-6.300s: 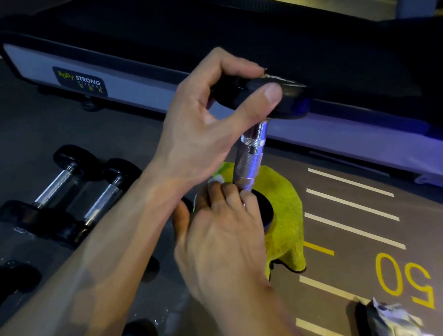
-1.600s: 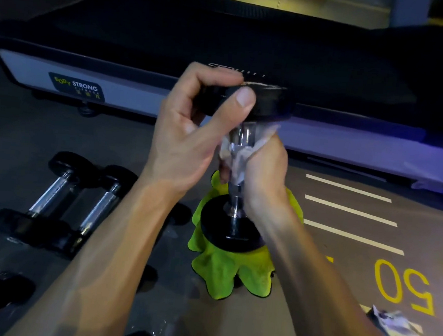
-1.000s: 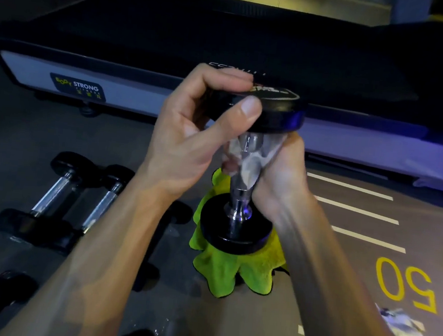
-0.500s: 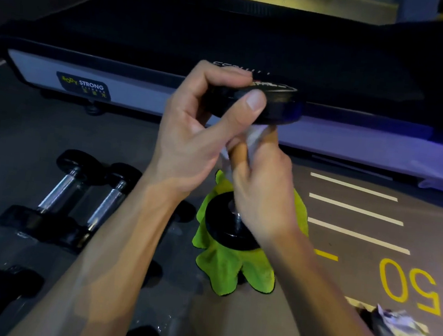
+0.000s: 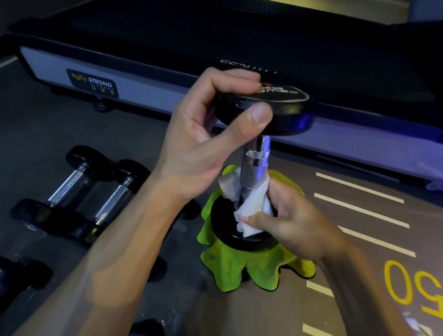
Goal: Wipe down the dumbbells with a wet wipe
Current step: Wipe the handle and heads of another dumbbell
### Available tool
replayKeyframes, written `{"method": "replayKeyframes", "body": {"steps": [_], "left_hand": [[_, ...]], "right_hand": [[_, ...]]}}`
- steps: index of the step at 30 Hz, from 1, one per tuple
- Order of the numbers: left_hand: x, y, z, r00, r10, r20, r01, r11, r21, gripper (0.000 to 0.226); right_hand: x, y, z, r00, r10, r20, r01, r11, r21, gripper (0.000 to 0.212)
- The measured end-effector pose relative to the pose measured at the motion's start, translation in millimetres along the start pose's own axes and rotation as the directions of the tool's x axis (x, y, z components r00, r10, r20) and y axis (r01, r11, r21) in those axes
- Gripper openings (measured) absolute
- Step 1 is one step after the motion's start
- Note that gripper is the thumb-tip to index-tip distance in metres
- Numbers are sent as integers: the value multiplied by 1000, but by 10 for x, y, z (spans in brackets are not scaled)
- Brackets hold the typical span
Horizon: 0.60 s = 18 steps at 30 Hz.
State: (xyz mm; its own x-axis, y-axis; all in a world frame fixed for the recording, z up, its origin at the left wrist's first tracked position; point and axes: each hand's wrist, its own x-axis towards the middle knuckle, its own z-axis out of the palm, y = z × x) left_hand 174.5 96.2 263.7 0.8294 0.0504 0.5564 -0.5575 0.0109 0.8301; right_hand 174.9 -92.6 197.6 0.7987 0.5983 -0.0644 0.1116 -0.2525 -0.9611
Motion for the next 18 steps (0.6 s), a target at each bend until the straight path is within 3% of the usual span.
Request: {"method": "replayKeyframes", "body": {"steps": [5,8,12,16,18], "left_hand": [[1,14,-14,1000,-5,15,4,1000,7,24],[-15,15,7,1000,-8,14,8,1000,-6,24],[-40,-6,48,999,-36,1,36,999,3,30],[-288,-142,69,964,-265,-3,265,964,-13,69],[-475,-274,81,922,-386,-8,385,919,89,54]], "right_hand": [[-16,42,-124,996,-26,86,11,986,166,42],[-35,150,-84,998,-36,-48,41,993,107,17],[-37,313,22,978,-25,-209,24,1000,-7,36],[-53,311,129,955,-10,-296,8,1000,-9,27],[-83,270,201,940,-42,-338,33,999,-35,28]]}}
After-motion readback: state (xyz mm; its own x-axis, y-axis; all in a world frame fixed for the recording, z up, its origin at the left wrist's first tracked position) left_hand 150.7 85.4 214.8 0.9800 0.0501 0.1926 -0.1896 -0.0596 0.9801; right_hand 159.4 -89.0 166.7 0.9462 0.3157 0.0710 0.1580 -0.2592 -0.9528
